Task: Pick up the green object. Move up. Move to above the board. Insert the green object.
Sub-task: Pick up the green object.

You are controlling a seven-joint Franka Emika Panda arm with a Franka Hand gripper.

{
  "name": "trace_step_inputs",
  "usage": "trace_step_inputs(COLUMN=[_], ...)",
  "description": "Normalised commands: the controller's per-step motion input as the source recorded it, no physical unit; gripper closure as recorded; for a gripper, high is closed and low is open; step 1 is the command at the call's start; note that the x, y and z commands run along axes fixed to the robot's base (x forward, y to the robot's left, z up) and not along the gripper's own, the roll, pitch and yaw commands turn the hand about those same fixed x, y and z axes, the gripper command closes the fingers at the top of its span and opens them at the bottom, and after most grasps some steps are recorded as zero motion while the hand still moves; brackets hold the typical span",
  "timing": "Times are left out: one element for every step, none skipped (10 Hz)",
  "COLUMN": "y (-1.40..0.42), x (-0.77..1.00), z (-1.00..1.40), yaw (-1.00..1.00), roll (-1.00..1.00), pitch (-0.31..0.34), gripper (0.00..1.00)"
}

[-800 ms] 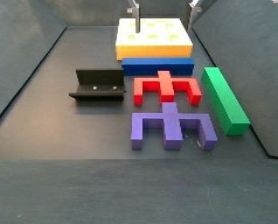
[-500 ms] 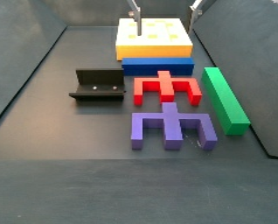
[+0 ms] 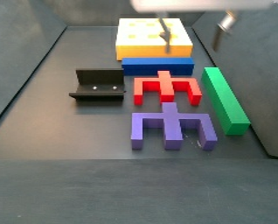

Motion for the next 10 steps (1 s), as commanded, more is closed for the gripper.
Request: trace_step_inputs(y=[0.22,0.10,0.00,0.00,-0.02,-0.10,-0.02,0.00,-0.08,-0.04], x=[-1.00,-0.97,-0.89,-0.89,-0.81,-0.29,-0.06,-0.14,-0.31,-0.13], z=[-0.63,-0.54,-0.51,-0.49,-0.44,-0.32,-0.39,-0.39,-0.53,-0.50], yaw=[0.00,0.00,-0.04,-0.06,-0.06,-0.06,-0.27,-0.16,0.00,0.00], roll=[0.00,0.02,0.07,0.10,0.11,0.14,0.14,0.15,0.17,0.16], pitch=[-0.267,-0.189,-0.110,-0.093,-0.097,-0.076,0.000,0.000,0.000,0.000], gripper=[0.00,0.00,0.00,0.00,0.00,0.00,0.00,0.00,0.00,0.00])
